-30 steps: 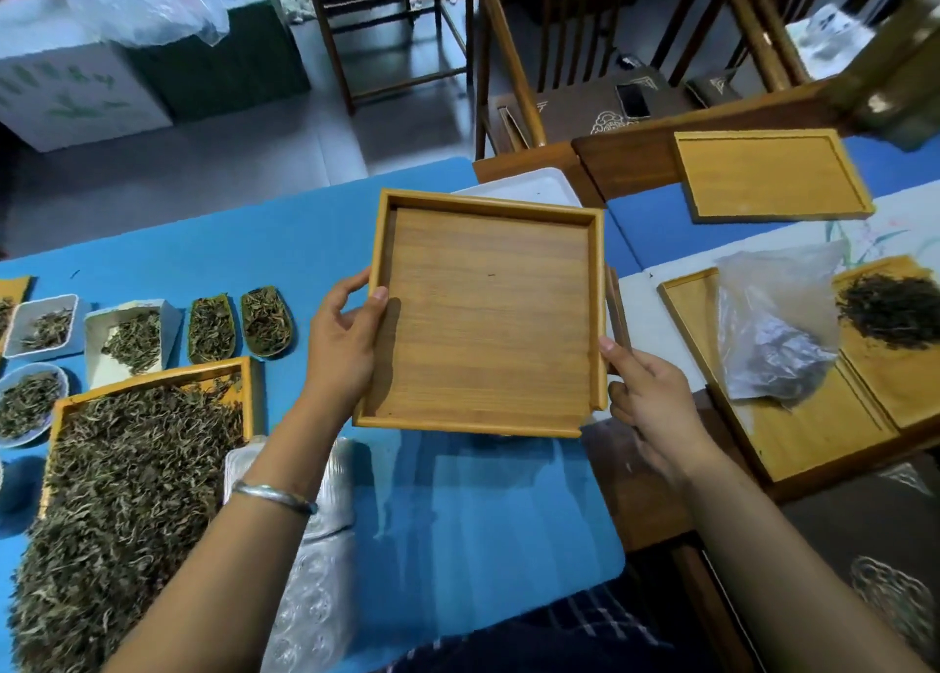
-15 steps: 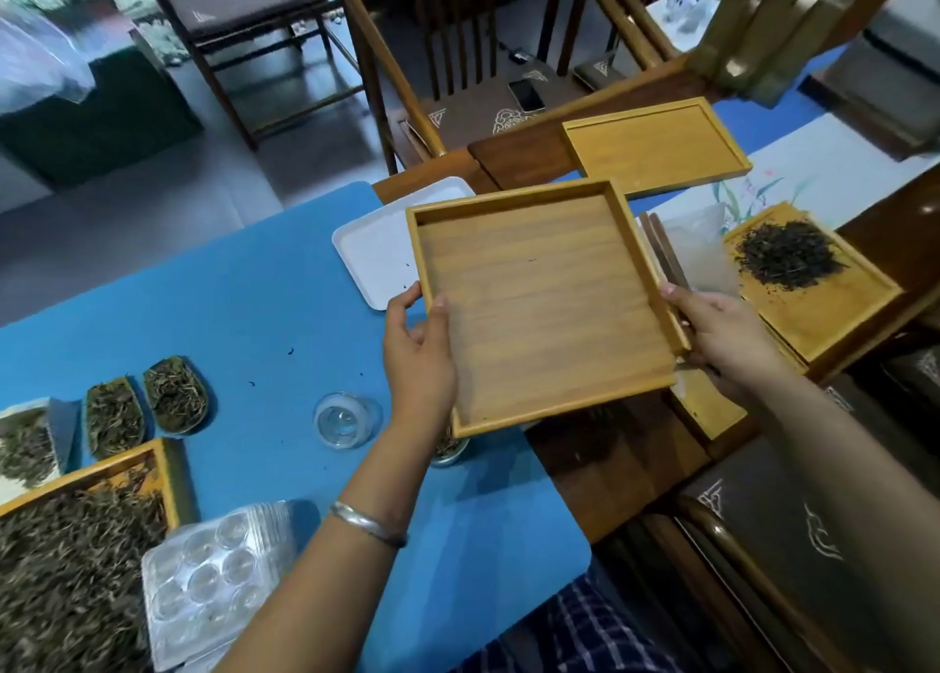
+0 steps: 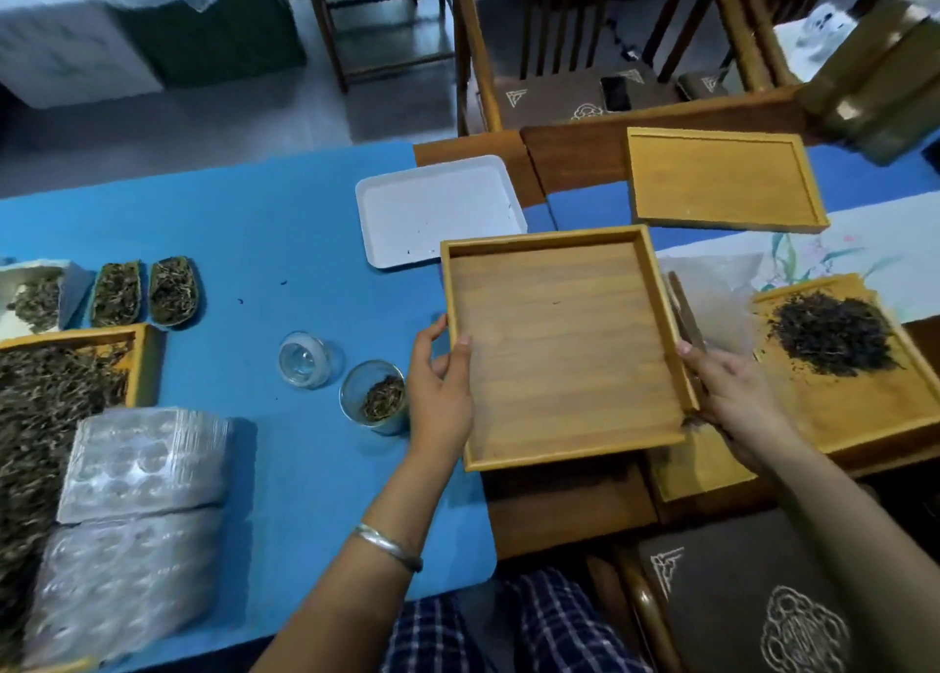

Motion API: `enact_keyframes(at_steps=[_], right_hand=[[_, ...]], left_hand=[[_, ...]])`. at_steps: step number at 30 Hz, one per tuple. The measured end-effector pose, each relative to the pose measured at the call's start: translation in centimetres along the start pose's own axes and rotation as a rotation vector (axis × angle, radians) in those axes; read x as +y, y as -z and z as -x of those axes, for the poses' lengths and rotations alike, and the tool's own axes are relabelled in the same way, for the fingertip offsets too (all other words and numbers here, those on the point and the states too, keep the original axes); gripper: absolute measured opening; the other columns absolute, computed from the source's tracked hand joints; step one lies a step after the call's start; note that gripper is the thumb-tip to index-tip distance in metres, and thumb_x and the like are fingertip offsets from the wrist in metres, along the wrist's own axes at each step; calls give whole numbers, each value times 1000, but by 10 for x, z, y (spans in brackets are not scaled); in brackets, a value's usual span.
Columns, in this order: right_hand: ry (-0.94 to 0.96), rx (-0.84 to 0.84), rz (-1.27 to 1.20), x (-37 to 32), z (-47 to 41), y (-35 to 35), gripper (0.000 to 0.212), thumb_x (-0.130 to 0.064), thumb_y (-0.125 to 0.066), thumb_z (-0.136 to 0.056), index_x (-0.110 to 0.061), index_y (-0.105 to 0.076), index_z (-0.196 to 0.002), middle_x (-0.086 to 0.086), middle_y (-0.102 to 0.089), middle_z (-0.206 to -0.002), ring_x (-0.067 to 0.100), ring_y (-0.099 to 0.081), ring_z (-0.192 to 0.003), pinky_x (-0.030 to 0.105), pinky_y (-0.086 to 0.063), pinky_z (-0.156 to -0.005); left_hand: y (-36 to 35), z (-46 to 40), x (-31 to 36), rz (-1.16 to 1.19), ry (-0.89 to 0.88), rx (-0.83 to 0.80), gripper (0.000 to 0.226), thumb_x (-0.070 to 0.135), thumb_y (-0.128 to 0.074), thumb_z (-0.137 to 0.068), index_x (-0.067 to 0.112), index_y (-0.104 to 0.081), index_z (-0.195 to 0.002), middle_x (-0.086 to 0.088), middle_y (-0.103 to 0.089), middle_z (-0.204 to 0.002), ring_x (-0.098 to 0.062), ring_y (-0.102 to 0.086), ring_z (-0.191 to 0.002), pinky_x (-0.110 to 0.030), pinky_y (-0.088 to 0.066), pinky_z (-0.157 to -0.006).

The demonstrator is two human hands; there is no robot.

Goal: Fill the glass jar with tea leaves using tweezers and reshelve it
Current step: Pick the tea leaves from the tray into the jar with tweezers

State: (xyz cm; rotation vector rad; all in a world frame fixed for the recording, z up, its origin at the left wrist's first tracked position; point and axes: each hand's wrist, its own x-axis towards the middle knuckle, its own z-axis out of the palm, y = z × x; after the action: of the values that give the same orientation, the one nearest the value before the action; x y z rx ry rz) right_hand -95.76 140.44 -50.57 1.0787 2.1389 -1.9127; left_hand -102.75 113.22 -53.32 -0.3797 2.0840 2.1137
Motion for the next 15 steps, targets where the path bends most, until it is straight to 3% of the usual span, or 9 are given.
enact_keyframes(at_steps=[2, 4, 5, 8, 11, 15], right_hand=[[2, -41, 25, 6, -6, 0, 30, -37, -61, -89, -8, -69, -88, 4, -74, -72, 13, -70, -61, 23, -52, -44], [-8, -70, 32, 13, -10, -1, 32, -33, -62, -90, -3, -68, -87, 10, -72, -76, 21, -69, -66, 30, -55, -54], [-7, -77, 46, 18, -11, -2, 36, -33, -62, -90, 2, -67, -87, 15, -69, -76, 25, -65, -67, 34, -54, -59], [15, -90, 107, 33, -10, -8, 36, -33, -63, -89, -1, -68, -74, 9, -61, -63, 18, -55, -55, 24, -42, -48], [19, -116, 140, 48, -12, -18, 42, -32, -62, -90, 8, -65, -79, 15, -60, -69, 23, -54, -64, 36, -41, -60], [-14, -121, 140, 62, -11, -27, 30, -31, -63, -90, -4, -71, -80, 13, -70, -78, 24, -63, -71, 40, -48, -69]], left_hand=[[0, 12, -17, 7, 29, 59, 18, 27, -55, -100, 34, -54, -116, 2, -56, -56, -12, -50, -55, -25, -40, -53], [1, 24, -31, 26, 76, 98, 17, 24, -53, -100, 35, -53, -113, -9, -56, -67, -19, -49, -67, -33, -40, -62], [3, 30, -37, 40, 93, 117, 17, 22, -53, -101, 34, -53, -113, -9, -58, -70, -20, -50, -71, -34, -41, -65], [11, 42, -51, 30, 118, 146, 22, 25, -53, -100, 26, -52, -123, 5, -63, -70, -18, -57, -73, -34, -47, -67], [19, 47, -61, 11, 142, 184, 33, 24, -53, -100, 16, -49, -132, -4, -66, -78, -19, -61, -77, -34, -52, -69], [28, 49, -67, -7, 156, 196, 36, 24, -53, -101, 16, -47, -136, -13, -58, -90, -23, -57, -85, -42, -52, -80]])
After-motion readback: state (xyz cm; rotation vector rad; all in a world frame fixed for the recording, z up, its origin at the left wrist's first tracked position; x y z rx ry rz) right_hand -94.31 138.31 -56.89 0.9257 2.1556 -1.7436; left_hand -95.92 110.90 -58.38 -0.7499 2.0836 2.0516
